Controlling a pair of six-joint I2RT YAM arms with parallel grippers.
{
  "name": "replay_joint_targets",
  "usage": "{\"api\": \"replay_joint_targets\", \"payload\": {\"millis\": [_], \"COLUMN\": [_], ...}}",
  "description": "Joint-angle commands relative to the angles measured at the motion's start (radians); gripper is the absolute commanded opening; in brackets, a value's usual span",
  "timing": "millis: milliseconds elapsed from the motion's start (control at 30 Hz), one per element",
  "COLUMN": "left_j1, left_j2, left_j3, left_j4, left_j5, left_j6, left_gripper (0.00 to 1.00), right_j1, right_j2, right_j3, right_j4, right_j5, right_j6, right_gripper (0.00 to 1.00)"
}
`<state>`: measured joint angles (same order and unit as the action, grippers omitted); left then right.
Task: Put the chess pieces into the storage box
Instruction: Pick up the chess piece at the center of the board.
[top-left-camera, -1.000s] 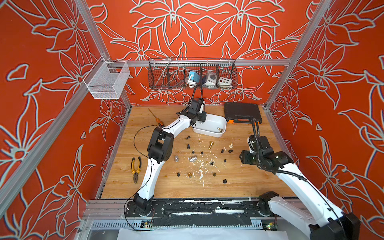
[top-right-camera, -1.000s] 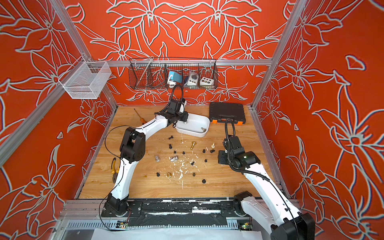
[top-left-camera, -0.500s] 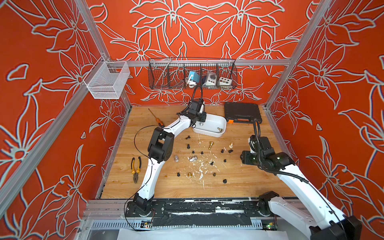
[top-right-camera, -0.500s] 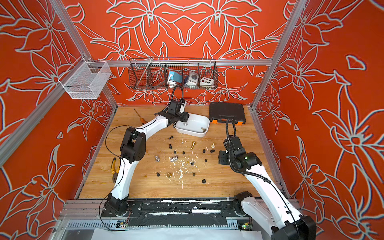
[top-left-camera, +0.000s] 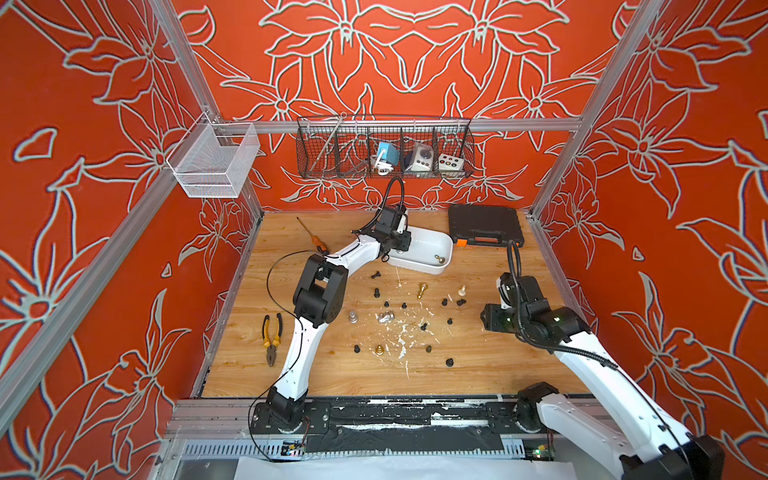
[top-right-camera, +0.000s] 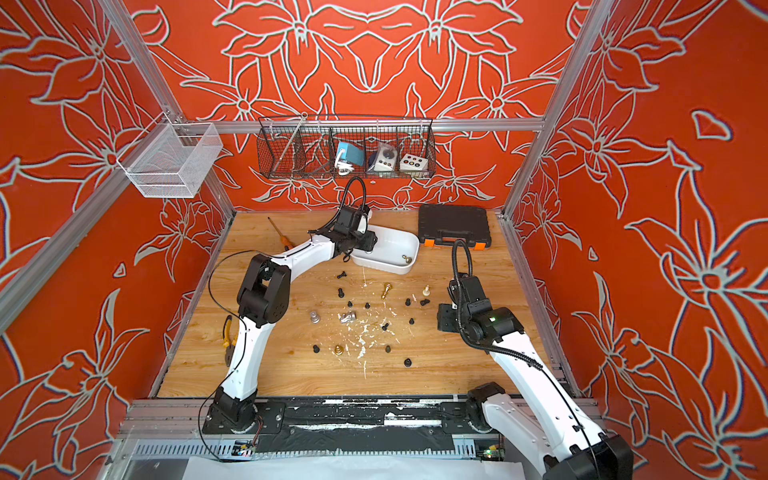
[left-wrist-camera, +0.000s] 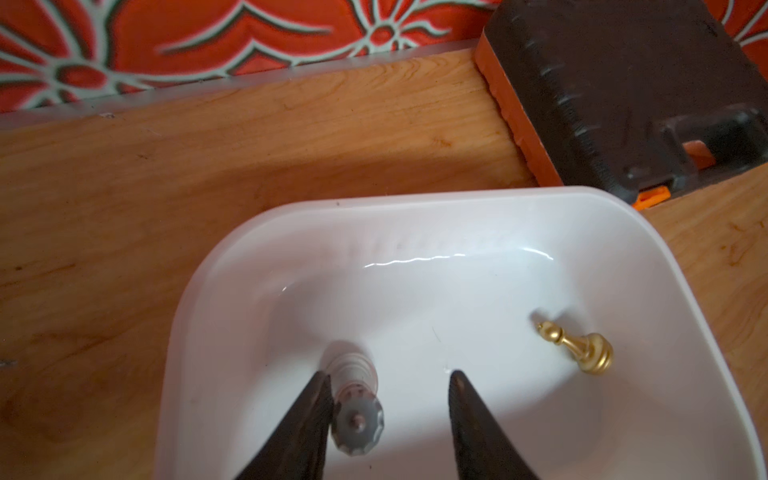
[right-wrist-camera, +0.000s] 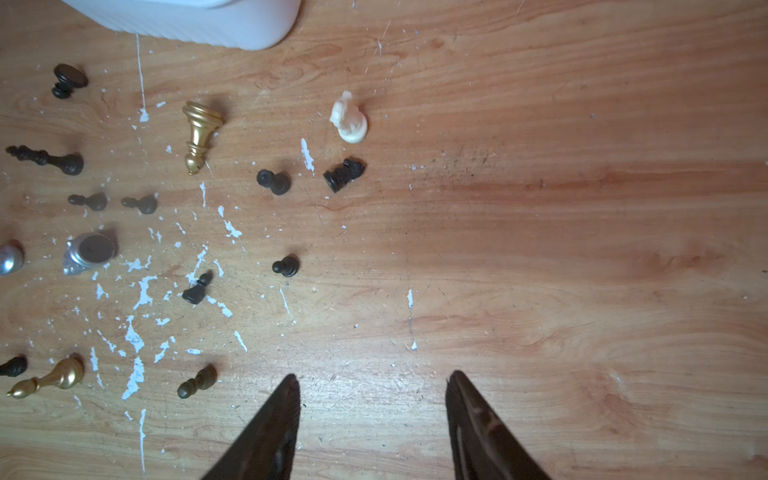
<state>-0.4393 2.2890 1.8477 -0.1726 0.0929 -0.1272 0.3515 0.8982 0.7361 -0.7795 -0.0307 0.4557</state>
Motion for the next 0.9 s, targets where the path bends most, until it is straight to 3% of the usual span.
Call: {"api": "replay_joint_targets", "payload": {"millis": [0, 533, 867], "left_j1": [-0.009, -0.008, -0.008], "left_j2": [-0.084, -0.160, -0.413], "left_j3": [-0.046, -0.023, -0.295], "left_j4": [0.031, 0.012, 0.083], "left_j5": [0.027, 0.022, 0.047], "left_j6": [0.003, 0.030, 0.007], "left_gripper": [0.48, 0.49, 0.51], "right_j1": [-0.003, -0.003, -0.004], "right_j2": [0.008, 0.022, 0.109], "right_j3": [-0.007, 0.000, 0.050], "right_j4": [0.003, 0.020, 0.049], "right_j5": [-0.022, -0.013, -0.012], "right_j6": [0.005, 0.000, -0.033], "right_gripper": [0.58, 0.59, 0.58]}}
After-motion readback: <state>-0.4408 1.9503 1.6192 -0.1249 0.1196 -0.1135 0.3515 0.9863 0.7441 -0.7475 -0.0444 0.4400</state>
